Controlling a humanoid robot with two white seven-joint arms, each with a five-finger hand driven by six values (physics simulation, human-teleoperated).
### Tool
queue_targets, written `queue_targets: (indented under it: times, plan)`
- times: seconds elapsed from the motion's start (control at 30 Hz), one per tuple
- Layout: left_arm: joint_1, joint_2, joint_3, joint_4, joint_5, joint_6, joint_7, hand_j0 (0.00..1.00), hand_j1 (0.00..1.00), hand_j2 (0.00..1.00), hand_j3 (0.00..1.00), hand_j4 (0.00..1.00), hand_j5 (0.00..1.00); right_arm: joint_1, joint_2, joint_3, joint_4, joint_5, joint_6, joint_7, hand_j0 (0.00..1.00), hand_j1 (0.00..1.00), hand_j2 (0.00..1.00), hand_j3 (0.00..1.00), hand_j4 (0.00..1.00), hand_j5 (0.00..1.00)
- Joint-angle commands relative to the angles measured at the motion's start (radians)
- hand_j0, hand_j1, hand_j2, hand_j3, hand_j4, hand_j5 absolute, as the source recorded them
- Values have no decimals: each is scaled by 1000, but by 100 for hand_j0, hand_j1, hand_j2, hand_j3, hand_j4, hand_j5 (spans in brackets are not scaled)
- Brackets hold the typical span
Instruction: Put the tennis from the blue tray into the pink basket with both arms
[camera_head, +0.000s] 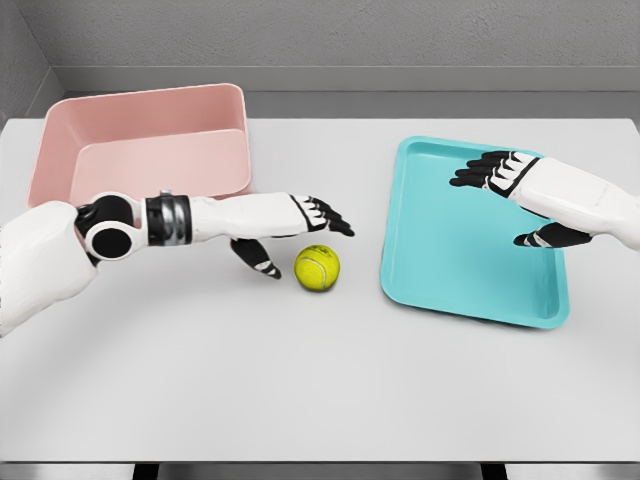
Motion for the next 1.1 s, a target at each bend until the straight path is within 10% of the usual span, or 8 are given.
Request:
queue_targets:
  times: [0.0, 1.07]
  plan:
    - [0, -13, 0, 8, 8, 1, 1, 100, 100, 100, 100, 100, 100, 0, 0, 0, 0, -6, 2, -1, 100, 100, 100, 100, 100, 100]
    - [8, -51, -32, 74, 34, 1, 4, 100, 100, 100, 100, 100, 100, -2, 15, 0, 7, -6, 2, 2, 100, 100, 100, 100, 100, 100]
